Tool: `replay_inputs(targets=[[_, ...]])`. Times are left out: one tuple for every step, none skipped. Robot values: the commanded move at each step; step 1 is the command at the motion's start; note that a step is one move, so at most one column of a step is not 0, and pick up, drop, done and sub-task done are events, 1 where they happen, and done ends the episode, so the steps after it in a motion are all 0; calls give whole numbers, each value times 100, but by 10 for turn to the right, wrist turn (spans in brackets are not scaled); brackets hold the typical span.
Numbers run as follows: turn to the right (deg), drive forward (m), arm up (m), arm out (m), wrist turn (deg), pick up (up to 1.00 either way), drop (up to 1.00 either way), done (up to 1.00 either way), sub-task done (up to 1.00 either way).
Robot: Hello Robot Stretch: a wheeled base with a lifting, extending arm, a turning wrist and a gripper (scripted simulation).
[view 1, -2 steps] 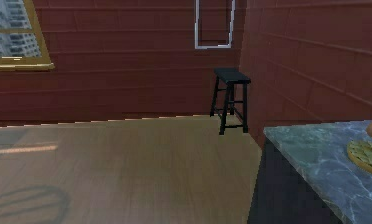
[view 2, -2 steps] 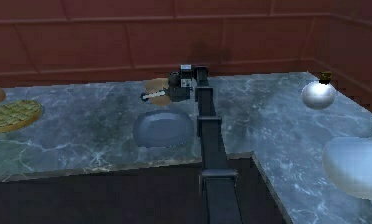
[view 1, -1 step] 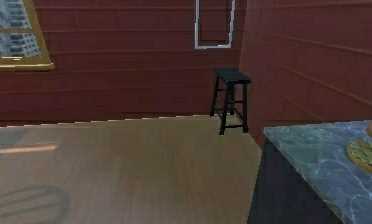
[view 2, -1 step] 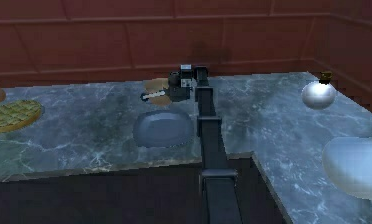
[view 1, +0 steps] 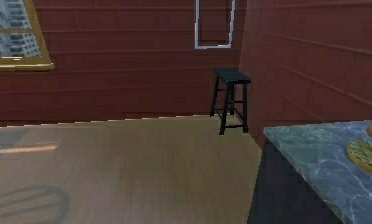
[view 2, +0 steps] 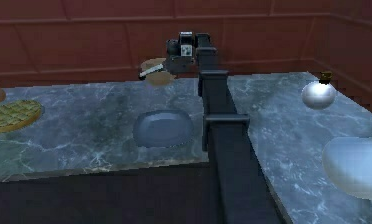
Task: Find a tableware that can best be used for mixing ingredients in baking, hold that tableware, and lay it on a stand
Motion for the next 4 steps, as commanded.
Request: replay_inputs(targets=[[0,0,2,0,0,0,0,0,0],[0,0,0,0,-450,0,0,0,0],[0,0,0,0,-450,0,0,0,0],[0,0,0,0,-90,0,0,0,0]])
